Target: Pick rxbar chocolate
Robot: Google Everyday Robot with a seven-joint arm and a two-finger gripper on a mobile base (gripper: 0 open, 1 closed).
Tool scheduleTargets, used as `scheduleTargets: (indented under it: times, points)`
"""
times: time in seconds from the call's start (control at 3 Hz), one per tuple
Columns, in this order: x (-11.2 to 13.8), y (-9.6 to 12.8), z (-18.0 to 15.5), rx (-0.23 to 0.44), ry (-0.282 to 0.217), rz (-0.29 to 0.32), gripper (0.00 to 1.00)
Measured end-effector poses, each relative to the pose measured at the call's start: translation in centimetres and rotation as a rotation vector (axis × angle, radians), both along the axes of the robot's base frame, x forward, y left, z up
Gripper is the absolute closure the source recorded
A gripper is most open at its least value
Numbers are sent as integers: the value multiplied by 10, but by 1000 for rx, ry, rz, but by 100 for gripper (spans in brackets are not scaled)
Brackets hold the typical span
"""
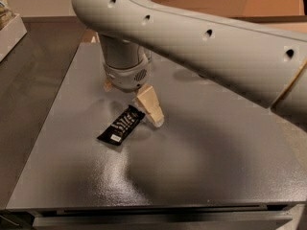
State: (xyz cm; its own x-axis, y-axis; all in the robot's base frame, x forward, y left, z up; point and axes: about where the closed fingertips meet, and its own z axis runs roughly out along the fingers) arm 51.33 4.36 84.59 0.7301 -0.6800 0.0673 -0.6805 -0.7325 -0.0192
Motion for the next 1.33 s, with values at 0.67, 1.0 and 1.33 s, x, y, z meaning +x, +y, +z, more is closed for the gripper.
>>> scheduleTargets:
  times: [0.67,1.0,1.33]
  points:
    - [-1,-19,-20,-29,41,-34,15]
    - [-4,-20,-20,-6,61,-46,39]
    - [-9,-17,-11,33,81,-49,61]
